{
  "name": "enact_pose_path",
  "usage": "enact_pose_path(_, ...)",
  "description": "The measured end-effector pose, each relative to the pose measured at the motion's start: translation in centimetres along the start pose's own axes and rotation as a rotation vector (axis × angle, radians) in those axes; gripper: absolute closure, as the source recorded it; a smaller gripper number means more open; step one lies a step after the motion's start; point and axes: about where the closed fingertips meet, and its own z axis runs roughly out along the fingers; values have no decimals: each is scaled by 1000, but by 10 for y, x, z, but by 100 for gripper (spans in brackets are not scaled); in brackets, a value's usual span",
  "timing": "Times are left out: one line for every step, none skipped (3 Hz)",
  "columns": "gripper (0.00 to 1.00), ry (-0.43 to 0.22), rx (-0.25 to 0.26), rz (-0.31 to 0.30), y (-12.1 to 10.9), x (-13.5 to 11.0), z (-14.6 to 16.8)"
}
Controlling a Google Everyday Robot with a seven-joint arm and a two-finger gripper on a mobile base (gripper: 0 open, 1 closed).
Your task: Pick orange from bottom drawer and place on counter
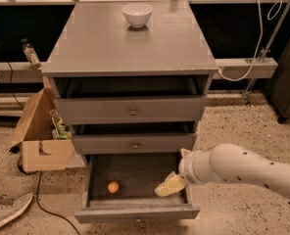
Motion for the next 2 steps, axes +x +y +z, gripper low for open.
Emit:
enact_pose_path(0,-1,2,0,0,0,0)
enact_pose_path(0,-17,-28,-1,-3,5,14)
